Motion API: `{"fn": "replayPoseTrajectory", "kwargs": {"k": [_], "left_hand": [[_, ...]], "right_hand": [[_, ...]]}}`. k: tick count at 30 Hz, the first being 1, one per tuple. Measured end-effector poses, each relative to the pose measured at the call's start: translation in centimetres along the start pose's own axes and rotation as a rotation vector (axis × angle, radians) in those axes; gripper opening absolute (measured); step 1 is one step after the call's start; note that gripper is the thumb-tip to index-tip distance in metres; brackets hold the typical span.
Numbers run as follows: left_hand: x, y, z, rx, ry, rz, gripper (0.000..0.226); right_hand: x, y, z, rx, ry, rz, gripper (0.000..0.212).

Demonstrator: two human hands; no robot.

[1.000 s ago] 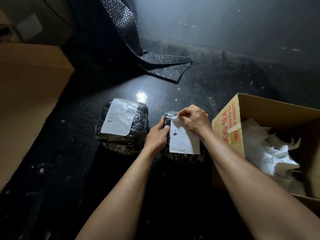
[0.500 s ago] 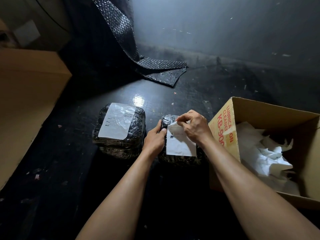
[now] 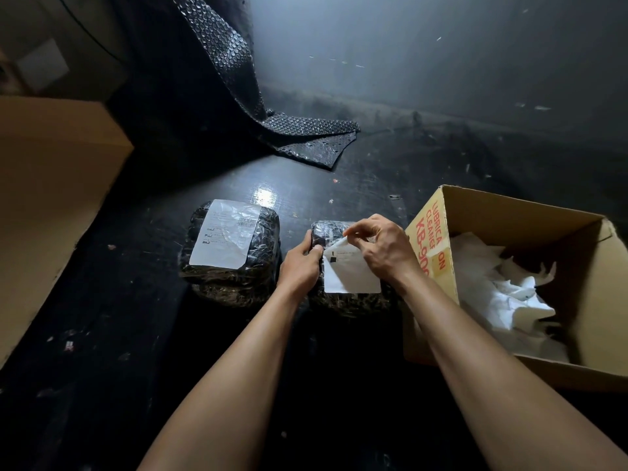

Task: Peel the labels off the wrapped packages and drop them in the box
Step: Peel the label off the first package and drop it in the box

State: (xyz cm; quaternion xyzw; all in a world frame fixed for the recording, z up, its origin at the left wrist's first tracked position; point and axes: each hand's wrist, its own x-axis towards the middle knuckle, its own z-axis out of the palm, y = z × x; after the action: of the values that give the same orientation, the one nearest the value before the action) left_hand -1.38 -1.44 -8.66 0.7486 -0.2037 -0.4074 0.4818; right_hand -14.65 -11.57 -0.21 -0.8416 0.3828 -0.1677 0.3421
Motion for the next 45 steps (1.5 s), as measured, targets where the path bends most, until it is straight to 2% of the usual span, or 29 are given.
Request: {"fn": "replayPoseTrajectory", "kwargs": {"k": [6,9,13,15,17,19,22,24,26,31,37,45], "left_hand": [[0.0,0.1,-0.2,0.022,-0.026,0.001,0.066],[0.0,0.2,-0.4,0.007,-0.045,0.012,0.071],[-0.1,0.0,-0.7,-0.040,-0.071,0.039,0.064],[-0.4,-0.5,-0.7,-0.059,-0.069,0.019,0.069],[-0.5,-1.5,-0.8,-0.081,-0.074,-0.017,0.084],[-0.3,-2.2,-0.7,-0.077,-0.085,-0.036,0.090],[-0.6,-1.9,-0.7,-0.036,-0.073,-0.015,0.086],[-0.8,-1.5,-0.6,-0.021,-0.064,-0.002,0.083],[-0.7,-1.5,-0.6,-0.025,-0.052,0.002,0.079],[0.3,-2.2,-0.7,-0.082,-0.053,-0.024,0.087],[-1.6,-0.3,-0.7,0.038,-0.035,0.038,0.062],[-1.5,0.0,-0.5,0.202,-0.033,0.057,0.058]], "right_hand": [[-1.7,0.0,0.0,-0.001,0.059,0.015,0.013],[-2.2,-0.3,-0.3,0.015,0.066,0.017,0.011],[-2.6,-0.5,-0.5,0.006,0.077,0.010,0.011],[-2.5,-0.7,-0.7,0.005,0.070,0.013,0.018],[-2.4,-1.0,-1.0,-0.029,0.061,0.016,0.031],[-2.1,-1.1,-1.2,-0.046,0.061,0.023,0.030],[-1.9,-1.4,-1.3,-0.043,0.038,0.011,0.009],[-2.1,-1.5,-1.3,-0.046,0.028,-0.008,0.005],[-2.4,-1.5,-1.3,-0.036,0.040,-0.030,0.005],[-3.2,-1.2,-2.1,0.005,0.058,-0.030,0.006],[-5.2,-1.1,-2.6,0.060,0.067,-0.024,0.015],[-5.9,-1.1,-3.0,0.071,0.110,-0.017,0.016]]}}
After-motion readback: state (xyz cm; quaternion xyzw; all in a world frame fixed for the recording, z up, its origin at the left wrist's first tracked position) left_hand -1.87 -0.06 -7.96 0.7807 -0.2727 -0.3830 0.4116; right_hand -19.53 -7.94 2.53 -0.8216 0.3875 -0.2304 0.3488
